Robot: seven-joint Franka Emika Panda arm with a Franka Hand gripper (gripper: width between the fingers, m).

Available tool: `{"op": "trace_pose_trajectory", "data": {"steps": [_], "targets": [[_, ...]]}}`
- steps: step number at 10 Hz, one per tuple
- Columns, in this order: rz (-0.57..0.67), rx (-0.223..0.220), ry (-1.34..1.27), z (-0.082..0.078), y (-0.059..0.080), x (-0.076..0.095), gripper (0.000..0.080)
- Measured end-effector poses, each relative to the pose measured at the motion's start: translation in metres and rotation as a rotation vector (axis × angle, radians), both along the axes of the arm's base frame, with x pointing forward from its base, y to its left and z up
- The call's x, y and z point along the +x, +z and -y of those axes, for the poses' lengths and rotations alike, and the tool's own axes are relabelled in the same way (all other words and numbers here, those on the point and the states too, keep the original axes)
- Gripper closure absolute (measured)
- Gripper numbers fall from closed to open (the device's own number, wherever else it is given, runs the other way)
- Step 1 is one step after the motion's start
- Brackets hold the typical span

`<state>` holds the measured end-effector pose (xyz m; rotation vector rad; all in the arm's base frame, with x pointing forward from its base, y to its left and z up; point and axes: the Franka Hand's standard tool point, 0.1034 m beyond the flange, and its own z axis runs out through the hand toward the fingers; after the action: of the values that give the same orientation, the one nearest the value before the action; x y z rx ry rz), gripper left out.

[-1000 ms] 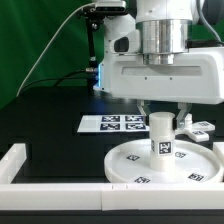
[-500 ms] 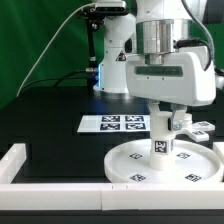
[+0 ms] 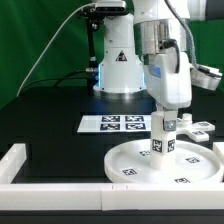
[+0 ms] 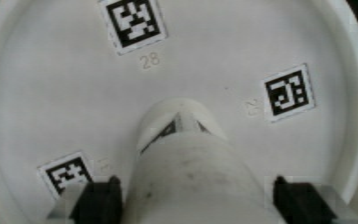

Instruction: Assemble round table

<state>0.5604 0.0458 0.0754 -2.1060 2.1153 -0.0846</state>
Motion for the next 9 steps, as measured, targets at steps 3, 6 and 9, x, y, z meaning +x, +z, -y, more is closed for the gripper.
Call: {"op": "trace_pose_trajectory", "data": {"steps": [3, 6, 9], "targets": [[0.012, -0.039, 0.286, 0.0034, 0.0004, 0.0007, 0.0177], [0.068, -0.130, 0.732, 0.0088, 0.0002, -0.0033, 0.0151], [0.079, -0.163, 0.940, 0.0090, -0.0001, -0.0028, 0.0150]]}}
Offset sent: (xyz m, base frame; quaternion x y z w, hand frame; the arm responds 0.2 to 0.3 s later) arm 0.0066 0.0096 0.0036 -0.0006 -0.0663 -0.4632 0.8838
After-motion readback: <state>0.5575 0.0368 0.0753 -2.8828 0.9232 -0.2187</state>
